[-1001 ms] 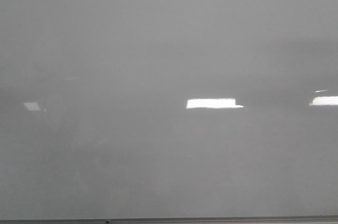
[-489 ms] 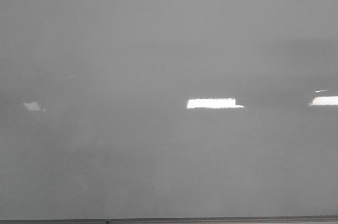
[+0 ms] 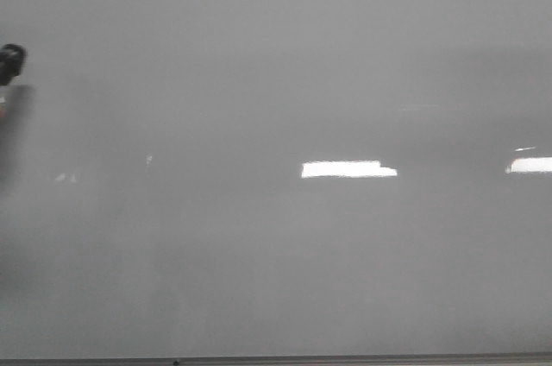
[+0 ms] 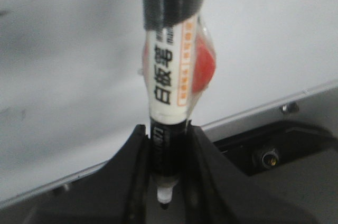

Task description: Write number 8 on whiteboard

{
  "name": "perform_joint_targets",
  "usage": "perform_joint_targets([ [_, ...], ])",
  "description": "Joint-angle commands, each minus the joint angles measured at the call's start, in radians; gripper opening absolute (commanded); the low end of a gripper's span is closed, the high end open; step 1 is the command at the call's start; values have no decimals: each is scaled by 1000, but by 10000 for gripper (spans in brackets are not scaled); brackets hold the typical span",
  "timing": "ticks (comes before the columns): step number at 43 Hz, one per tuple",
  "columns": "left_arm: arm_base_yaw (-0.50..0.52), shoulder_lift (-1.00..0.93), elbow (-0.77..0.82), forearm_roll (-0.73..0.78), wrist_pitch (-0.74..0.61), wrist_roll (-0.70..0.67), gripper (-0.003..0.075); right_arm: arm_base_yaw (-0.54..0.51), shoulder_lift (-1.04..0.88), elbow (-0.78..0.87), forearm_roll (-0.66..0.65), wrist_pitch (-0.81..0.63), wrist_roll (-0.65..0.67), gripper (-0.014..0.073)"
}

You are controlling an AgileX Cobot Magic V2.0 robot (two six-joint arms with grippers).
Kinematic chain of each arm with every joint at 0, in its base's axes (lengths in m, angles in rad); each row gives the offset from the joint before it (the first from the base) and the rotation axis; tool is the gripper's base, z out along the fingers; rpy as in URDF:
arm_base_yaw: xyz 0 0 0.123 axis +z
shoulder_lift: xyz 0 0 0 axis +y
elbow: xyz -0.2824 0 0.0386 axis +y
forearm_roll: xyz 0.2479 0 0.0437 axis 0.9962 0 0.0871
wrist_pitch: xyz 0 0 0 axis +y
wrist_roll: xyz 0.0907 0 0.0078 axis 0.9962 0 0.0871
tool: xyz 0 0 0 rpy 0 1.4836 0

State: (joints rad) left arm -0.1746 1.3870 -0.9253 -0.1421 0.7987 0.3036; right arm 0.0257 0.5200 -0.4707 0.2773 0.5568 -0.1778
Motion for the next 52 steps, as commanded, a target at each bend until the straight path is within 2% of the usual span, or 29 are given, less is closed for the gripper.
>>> perform_joint_targets([
  [1, -126, -29, -85, -9, 63, 130, 31, 15, 87, -90, 36, 36, -61, 526],
  [8, -316, -29, -121, -9, 83, 248, 31, 97, 233, -190, 154, 144, -235, 526],
  [11, -389, -32, -121, -9, 79, 289, 31, 151, 296, -241, 222, 196, -357, 526],
  [15, -483, -33, -121, -9, 96, 312, 31, 246, 388, -310, 321, 257, -532, 526],
  [18, -522, -41, -121, -9, 98, 312, 31, 299, 441, -349, 371, 282, -602, 526],
  [27, -583, -82, -121, -16, 86, 340, 31, 406, 596, -477, 487, 324, -765, 526],
  [39, -584, -132, -121, -28, 80, 347, 31, 474, 778, -617, 630, 331, -925, 526],
  [48, -584, -133, -121, -28, 73, 347, 31, 516, 864, -692, 655, 354, -948, 524],
  [52, -584, -133, -121, -30, 68, 349, 31, 518, 885, -702, 655, 367, -948, 475],
])
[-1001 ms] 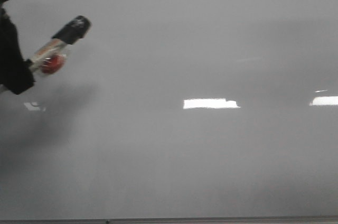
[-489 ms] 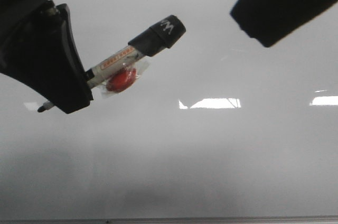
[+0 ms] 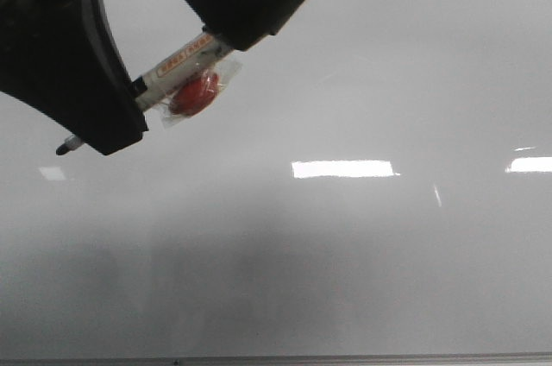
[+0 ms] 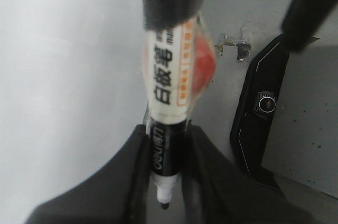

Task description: Write number 8 on whiteboard

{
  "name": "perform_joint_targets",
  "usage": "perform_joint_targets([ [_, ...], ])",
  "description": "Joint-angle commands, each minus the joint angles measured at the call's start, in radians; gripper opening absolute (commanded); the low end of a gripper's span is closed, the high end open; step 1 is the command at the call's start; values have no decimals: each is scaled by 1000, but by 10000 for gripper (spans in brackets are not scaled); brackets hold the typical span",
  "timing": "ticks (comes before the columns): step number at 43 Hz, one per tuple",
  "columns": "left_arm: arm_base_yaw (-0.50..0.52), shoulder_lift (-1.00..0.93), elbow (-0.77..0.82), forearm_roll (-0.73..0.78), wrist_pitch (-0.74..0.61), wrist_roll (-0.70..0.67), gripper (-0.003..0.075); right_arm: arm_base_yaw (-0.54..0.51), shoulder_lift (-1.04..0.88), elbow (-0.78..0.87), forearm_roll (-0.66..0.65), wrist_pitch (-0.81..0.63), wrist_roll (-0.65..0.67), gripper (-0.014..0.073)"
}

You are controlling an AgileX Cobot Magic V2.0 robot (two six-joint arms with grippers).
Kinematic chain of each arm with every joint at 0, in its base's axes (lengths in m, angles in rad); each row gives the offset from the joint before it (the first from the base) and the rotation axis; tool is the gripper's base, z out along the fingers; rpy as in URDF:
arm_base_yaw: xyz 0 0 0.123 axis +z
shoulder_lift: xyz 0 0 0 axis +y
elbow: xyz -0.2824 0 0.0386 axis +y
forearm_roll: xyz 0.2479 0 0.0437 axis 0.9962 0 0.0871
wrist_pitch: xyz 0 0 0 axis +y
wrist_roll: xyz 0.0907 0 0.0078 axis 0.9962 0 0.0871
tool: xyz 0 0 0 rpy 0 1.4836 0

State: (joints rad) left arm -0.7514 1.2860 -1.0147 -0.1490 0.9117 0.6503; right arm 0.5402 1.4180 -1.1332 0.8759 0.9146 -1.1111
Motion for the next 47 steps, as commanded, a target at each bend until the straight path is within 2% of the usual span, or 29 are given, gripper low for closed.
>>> perform_joint_targets([
  [1, -7, -32, -32, -23, -46, 2, 31, 4, -8, -39, 56, 12, -14, 447],
  [11, -7, -33, -32, -36, -79, 15, 31, 4, 19, -39, 65, 31, -14, 190],
  [15, -7, -33, -32, -76, -97, 15, 36, 4, 27, -39, 72, 48, -14, 40],
  [18, -7, -33, -32, -94, -95, 15, 81, 4, 29, -39, 72, 54, -14, -71],
  [21, -7, -33, -32, -93, -91, 10, 184, 3, 29, -39, 80, 52, -14, -64],
  [27, 9, -35, -32, -93, -93, -13, 494, 3, 29, -39, 82, 46, -14, -69],
  [30, 29, -41, -32, -93, -95, -13, 589, -2, 29, -39, 82, 39, -14, -69],
  [32, 46, -56, -29, -93, -97, -13, 603, -14, 28, -39, 82, 32, -14, -69],
  [39, 133, -193, 34, -118, -130, -13, 564, -92, 25, -28, 87, 32, -4, -67],
  [47, 243, -468, 203, -226, -285, -13, 471, -181, 19, 21, 151, 12, -3, -67],
])
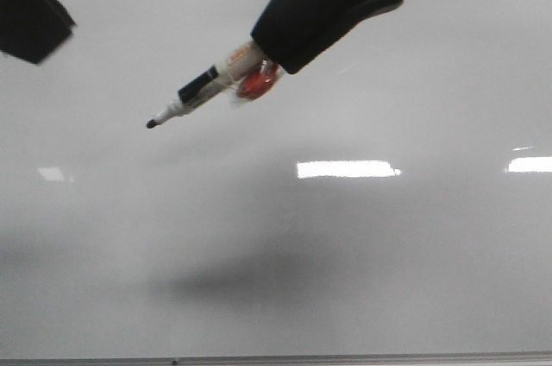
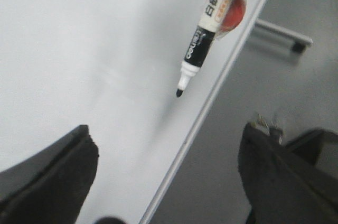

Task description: Write number 8 on whiteboard

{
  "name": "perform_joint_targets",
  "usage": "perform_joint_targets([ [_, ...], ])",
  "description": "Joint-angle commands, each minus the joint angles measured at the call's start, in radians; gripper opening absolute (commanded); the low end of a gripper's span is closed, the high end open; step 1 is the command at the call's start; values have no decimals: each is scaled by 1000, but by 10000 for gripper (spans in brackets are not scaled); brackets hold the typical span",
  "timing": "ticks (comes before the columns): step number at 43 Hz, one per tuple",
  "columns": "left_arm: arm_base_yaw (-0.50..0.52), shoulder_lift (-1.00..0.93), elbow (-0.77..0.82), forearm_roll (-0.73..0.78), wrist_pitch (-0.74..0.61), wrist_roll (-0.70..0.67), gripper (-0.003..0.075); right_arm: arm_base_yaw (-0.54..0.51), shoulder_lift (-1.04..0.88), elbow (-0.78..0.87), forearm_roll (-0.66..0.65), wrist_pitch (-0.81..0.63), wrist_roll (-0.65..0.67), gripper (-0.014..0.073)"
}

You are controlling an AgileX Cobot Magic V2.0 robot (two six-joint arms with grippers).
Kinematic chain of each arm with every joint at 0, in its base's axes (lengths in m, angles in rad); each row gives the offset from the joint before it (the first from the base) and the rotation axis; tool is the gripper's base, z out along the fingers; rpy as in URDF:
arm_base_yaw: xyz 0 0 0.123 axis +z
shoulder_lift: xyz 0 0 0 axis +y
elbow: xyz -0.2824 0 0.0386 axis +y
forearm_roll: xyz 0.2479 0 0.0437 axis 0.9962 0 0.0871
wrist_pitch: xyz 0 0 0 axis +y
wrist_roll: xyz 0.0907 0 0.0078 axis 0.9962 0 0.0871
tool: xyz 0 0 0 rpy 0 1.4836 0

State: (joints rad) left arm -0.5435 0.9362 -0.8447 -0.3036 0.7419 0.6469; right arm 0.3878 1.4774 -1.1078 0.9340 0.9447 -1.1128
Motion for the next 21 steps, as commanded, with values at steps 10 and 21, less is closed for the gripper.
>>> perform_joint_targets([
  [10, 153, -434, 293, -124, -216, -106, 186, -33, -51, 30, 247, -158, -3, -67],
  [21, 177, -537, 365, -154, -261, -117, -20, -6, -2, 3, 342, -297, -3, -67],
])
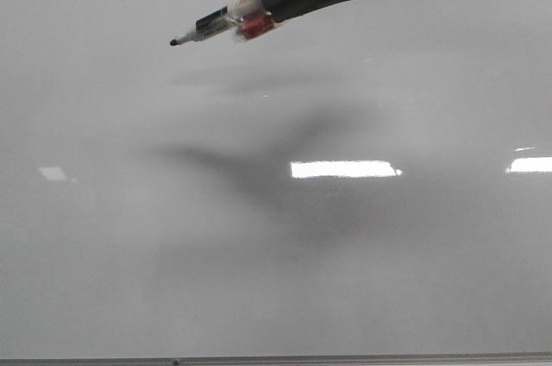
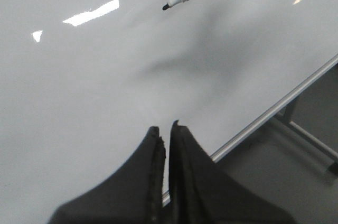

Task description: Write number 8 on whiteboard

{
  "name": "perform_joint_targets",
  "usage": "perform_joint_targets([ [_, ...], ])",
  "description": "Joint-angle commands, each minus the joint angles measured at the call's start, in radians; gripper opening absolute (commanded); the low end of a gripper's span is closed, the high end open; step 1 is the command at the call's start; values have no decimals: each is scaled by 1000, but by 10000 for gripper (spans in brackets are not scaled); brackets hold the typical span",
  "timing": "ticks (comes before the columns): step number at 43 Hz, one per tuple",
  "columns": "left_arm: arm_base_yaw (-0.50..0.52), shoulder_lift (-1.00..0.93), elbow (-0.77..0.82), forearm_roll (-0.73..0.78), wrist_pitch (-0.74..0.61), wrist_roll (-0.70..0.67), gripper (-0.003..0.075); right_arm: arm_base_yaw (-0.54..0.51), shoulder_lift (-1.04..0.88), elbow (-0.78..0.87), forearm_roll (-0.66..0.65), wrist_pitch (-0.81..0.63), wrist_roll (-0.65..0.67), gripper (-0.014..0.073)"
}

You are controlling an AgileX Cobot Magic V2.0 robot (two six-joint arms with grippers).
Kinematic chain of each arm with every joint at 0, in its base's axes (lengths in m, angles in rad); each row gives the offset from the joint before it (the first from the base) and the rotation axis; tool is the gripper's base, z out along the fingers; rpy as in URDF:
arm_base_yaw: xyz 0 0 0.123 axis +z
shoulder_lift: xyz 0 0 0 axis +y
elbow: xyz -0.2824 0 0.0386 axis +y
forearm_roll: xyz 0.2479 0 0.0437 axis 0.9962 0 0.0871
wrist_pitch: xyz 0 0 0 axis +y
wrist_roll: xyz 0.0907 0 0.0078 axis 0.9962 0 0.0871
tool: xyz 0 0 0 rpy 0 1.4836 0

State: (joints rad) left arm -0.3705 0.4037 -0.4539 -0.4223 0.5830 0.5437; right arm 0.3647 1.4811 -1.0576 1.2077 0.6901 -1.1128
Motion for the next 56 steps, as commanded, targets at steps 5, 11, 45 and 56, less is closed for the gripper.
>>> perform_joint_targets([
  [5, 4, -7, -25, -35, -127, -14, -21, 50, 61, -115, 68, -68, -11, -67],
  [11, 4, -7, -25, -35, -136, -14, -20, 53, 116, -169, 68, -123, -11, -67],
  [45, 4, -7, -25, -35, -136, -14, -20, 53, 195, -82, 0, -219, -9, -59],
  [56, 4, -7, -25, -35, -137, -14, -20, 59, 174, 16, -15, -203, -9, -59],
])
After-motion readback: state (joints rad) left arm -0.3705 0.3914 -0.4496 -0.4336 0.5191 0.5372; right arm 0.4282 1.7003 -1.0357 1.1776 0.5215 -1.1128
